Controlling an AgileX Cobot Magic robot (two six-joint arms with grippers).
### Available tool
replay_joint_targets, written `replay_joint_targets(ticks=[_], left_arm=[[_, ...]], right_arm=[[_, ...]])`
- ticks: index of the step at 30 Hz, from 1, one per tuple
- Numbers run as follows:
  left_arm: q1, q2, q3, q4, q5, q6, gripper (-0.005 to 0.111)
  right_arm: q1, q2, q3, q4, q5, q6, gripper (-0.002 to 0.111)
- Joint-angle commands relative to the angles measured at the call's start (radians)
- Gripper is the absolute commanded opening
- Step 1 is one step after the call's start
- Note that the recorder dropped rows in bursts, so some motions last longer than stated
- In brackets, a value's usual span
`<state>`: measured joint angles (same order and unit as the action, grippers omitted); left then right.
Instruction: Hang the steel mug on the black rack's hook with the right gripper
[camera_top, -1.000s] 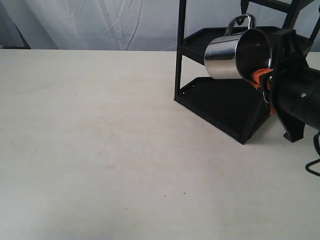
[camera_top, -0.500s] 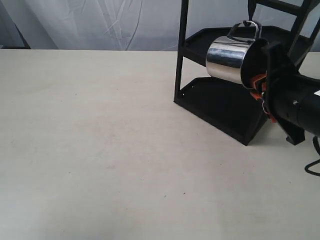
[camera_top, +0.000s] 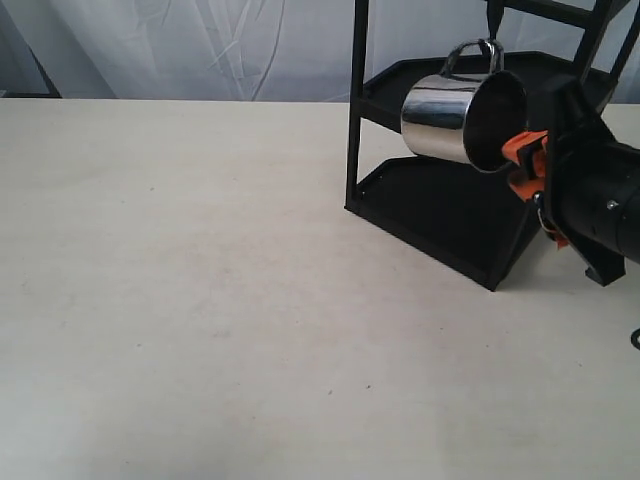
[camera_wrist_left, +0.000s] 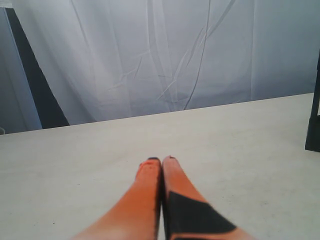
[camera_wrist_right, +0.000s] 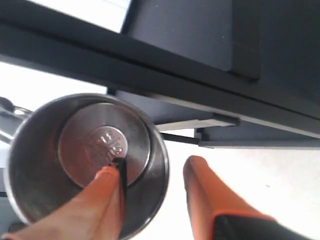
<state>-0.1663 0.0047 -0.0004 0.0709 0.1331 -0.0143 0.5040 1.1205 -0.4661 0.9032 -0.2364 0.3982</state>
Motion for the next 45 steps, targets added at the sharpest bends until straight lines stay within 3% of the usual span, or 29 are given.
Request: replay_joint_targets(ticks=[1, 15, 17, 22, 26, 34, 38, 45], left_arm=[[-0.005, -0.005, 0.000, 0.001, -0.005, -0.002, 0.002], [-0.005, -0.005, 0.000, 0.001, -0.005, -0.002, 0.002], [-0.005, -0.005, 0.000, 0.001, -0.005, -0.002, 0.002], [-0.005, -0.005, 0.000, 0.001, -0.005, -0.002, 0.002], [-0.005, -0.005, 0.000, 0.001, -0.005, -0.002, 0.002], [-0.005, -0.005, 0.000, 0.001, -0.005, -0.002, 0.002], [-0.005, -0.005, 0.000, 0.001, -0.005, -0.002, 0.002], [-0.005, -0.005, 0.000, 0.001, -0.005, -0.002, 0.002]], right_arm=[[-0.004, -0.023, 0.004, -0.043, -0.008, -0.006, 0.039], [-0.004, -0.215, 0.004, -0.215, 0.106, -0.006, 0.031], [-0.004, -0.271, 0.004, -0.268, 0.127, -0.006, 0.026], [-0.004, -0.405, 0.004, -0.399, 0.236, -0.006, -0.001], [-0.004, -0.481, 0.004, -0.399, 0.335, -0.006, -0.001], [-0.004, -0.527, 0.004, -0.412, 0.360, -0.011, -0.001], [-0.004, -0.542, 0.004, -0.624, 0.404, -0.074, -0.001], [-0.151, -0.711, 0.130, -0.763, 0.474, -0.094, -0.001]])
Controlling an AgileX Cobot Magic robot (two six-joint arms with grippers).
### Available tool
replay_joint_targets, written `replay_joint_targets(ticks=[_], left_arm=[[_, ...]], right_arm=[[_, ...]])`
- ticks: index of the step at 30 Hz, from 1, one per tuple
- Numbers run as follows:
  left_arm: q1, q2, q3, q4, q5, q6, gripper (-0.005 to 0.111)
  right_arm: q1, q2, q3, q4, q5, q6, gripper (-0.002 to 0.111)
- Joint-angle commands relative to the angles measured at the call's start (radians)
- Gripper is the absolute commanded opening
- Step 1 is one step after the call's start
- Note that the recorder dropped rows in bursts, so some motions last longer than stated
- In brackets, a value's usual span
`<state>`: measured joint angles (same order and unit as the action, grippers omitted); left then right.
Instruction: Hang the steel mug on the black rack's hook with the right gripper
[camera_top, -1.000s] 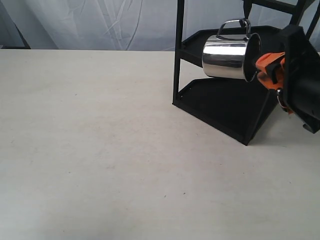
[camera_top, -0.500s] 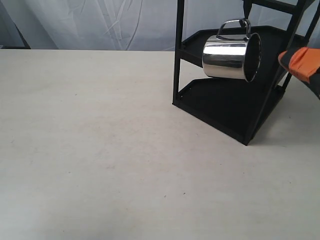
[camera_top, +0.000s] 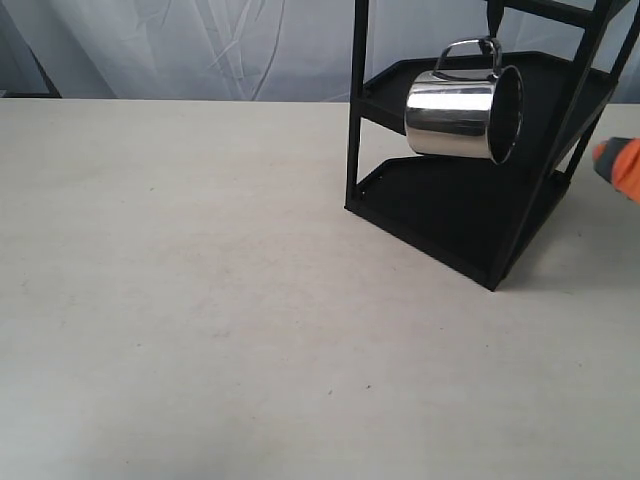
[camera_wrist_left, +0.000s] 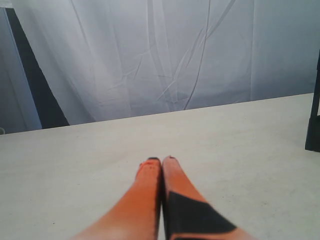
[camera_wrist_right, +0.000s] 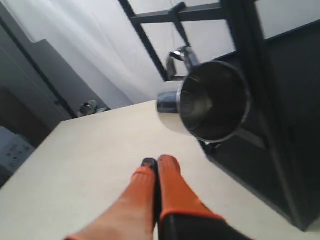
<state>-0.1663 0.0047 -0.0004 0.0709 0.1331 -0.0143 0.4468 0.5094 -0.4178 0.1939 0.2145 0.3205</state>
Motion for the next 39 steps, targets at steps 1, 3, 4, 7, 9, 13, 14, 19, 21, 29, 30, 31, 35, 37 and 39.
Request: replay_joint_targets(ticks=[1, 3, 4, 7, 9, 13, 14, 19, 21, 29, 30, 31, 35, 37, 39], left_arm=[[-0.005, -0.005, 0.000, 0.001, -0.005, -0.002, 0.002], [-0.005, -0.005, 0.000, 0.001, -0.005, -0.002, 0.002], [-0.005, -0.005, 0.000, 0.001, -0.005, -0.002, 0.002], [-0.005, -0.005, 0.000, 0.001, -0.005, -0.002, 0.002], [-0.005, -0.005, 0.000, 0.001, -0.005, -0.002, 0.002], [-0.005, -0.005, 0.000, 0.001, -0.005, -0.002, 0.002], [-0.005, -0.005, 0.000, 0.001, -0.005, -0.002, 0.002], [-0.005, -0.005, 0.000, 0.001, -0.005, -0.002, 0.002], [-0.005, -0.005, 0.000, 0.001, -0.005, -0.002, 0.002], [-0.005, -0.005, 0.000, 0.001, -0.005, -0.002, 0.002], [-0.005, -0.005, 0.000, 0.001, -0.005, -0.002, 0.002], [-0.005, -0.005, 0.000, 0.001, -0.005, -0.002, 0.002], [-0.005, -0.005, 0.000, 0.001, -0.005, -0.002, 0.002], [-0.005, -0.005, 0.000, 0.001, -0.005, -0.002, 0.002], [-0.005, -0.005, 0.000, 0.001, -0.005, -0.002, 0.002]], right_arm=[[-0.140, -0.149, 0.121, -0.054, 0.023, -0.016, -0.001], [-0.209, -0.233, 0.183, -0.054, 0.023, -0.016, -0.001], [-0.247, -0.280, 0.217, -0.054, 0.023, -0.016, -0.001], [-0.349, -0.417, 0.308, -0.054, 0.023, -0.016, -0.001], [-0.397, -0.478, 0.346, -0.052, 0.023, -0.016, -0.001], [-0.484, -0.509, 0.410, -0.052, 0.016, -0.016, -0.001], [-0.495, -0.509, 0.418, -0.054, 0.019, -0.016, -0.001], [-0.506, -0.509, 0.418, -0.054, 0.085, -0.016, -0.001], [-0.506, -0.509, 0.418, -0.054, 0.104, -0.016, -0.001], [-0.506, -0.509, 0.418, -0.054, 0.106, -0.014, -0.001], [-0.506, -0.509, 0.418, -0.054, 0.106, -0.014, -0.001], [-0.506, -0.509, 0.418, -0.054, 0.106, -0.014, -0.001], [-0.506, -0.509, 0.418, -0.054, 0.106, -0.014, -0.001], [-0.506, -0.509, 0.418, -0.054, 0.106, -0.014, -0.001], [-0.506, -0.509, 0.418, -0.054, 0.106, -0.014, -0.001]])
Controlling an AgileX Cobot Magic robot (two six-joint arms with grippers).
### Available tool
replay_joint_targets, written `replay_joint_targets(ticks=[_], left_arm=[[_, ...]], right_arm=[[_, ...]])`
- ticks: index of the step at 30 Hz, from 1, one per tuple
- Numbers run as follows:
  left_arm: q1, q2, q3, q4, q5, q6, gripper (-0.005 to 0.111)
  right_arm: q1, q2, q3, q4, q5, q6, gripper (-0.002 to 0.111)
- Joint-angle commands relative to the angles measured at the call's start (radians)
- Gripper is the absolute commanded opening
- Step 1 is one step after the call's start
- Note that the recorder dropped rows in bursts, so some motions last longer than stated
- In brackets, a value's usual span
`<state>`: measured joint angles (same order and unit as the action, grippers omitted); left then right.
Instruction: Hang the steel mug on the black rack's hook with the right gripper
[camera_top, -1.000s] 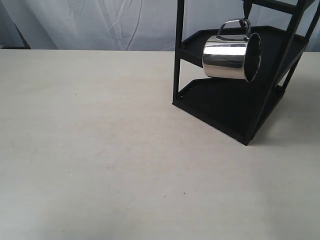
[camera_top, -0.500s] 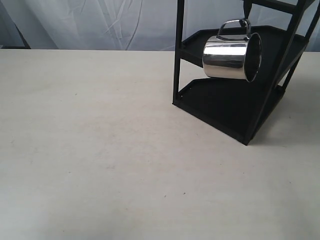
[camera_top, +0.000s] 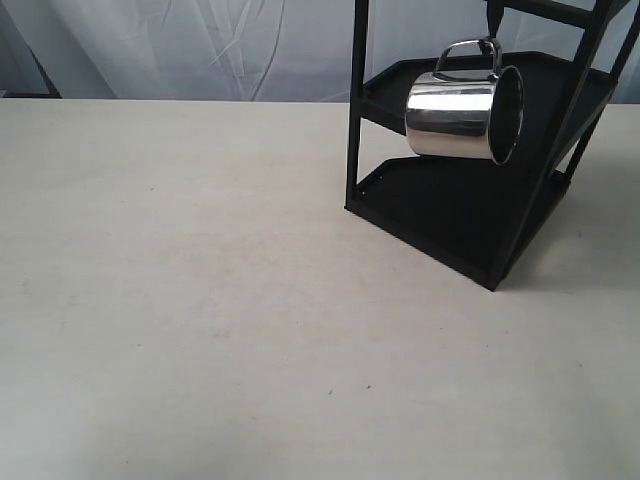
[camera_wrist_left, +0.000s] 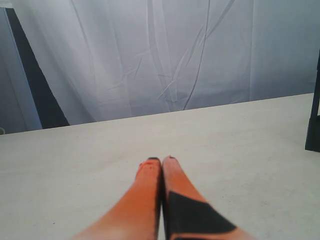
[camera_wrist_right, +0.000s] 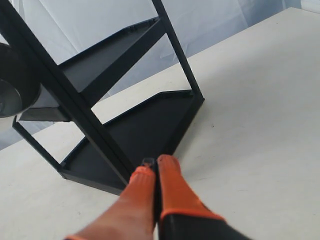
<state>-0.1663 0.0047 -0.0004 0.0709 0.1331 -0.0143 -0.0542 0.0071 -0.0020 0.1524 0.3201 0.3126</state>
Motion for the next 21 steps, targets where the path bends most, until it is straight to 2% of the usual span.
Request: replay_joint_targets(ticks=[1, 12, 18, 21], left_arm=[[-0.005, -0.005, 0.000, 0.001, -0.005, -0.002, 0.002], [-0.005, -0.005, 0.000, 0.001, -0.005, -0.002, 0.002], [-0.005, -0.005, 0.000, 0.001, -0.005, -0.002, 0.002], [-0.005, -0.005, 0.000, 0.001, -0.005, -0.002, 0.002]], right_arm=[[-0.005, -0.007, 0.002, -0.013, 0.001, -0.006, -0.001], [-0.005, -0.007, 0.002, -0.014, 0.001, -0.018, -0.001], [-0.005, -0.007, 0.002, -0.023, 0.013, -0.202, -0.001], [-0.005, -0.007, 0.002, -0.023, 0.013, -0.217, -0.001]])
